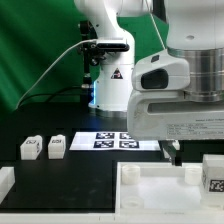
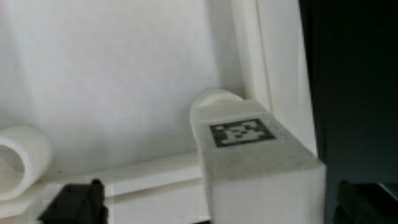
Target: Assemble one leg
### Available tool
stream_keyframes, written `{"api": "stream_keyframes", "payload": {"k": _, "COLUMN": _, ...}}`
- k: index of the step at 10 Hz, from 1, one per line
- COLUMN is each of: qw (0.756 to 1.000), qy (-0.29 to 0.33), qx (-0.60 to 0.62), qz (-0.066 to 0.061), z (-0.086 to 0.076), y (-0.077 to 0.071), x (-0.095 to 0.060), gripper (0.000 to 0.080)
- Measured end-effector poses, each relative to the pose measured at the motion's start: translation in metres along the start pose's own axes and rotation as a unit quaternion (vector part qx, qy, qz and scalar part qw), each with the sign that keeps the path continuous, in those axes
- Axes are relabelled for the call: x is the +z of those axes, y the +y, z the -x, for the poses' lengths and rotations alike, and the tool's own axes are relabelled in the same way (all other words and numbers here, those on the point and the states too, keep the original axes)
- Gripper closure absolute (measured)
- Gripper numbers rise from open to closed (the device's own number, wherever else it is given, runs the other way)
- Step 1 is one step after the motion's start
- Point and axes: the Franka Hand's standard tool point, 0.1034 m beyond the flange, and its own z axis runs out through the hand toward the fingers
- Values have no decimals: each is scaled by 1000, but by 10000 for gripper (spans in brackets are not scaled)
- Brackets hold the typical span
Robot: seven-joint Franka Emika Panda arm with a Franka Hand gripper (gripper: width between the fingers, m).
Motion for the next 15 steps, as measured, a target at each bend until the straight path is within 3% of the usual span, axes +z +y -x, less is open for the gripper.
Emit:
{"api": "stream_keyframes", "payload": {"k": 5, "qw": 1000, "qy": 0, "qx": 25, "qz": 1, "z": 2, "y": -2, "x": 8, "gripper": 173}}
{"api": "stream_keyframes", "payload": {"k": 7, "qw": 1000, "qy": 0, "qx": 28, "qz": 1, "z": 2, "y": -1, "x": 8, "gripper": 511}}
{"api": "stream_keyframes", "payload": {"k": 10, "qw": 980, "qy": -1, "qx": 197, "qz": 0, "z": 2, "y": -2, "x": 8, "gripper": 507}}
{"api": "stream_keyframes", "payload": {"k": 11, "qw": 956, "qy": 18, "qx": 291, "qz": -7, "z": 1, "y": -4, "x": 9, "gripper": 507}}
{"api": "stream_keyframes", "payload": {"k": 13, "qw": 868, "qy": 60, "qx": 489, "qz": -59, "z": 5, "y": -6, "x": 11, "gripper": 507}}
{"api": "stream_keyframes", "payload": {"k": 14, "qw": 828, "qy": 68, "qx": 552, "qz": -75, "z": 7, "y": -9, "x": 11, "gripper": 506}}
{"api": "stream_keyframes", "payload": {"k": 15, "qw": 805, "qy": 63, "qx": 585, "qz": -82, "z": 7, "y": -11, "x": 12, "gripper": 506}}
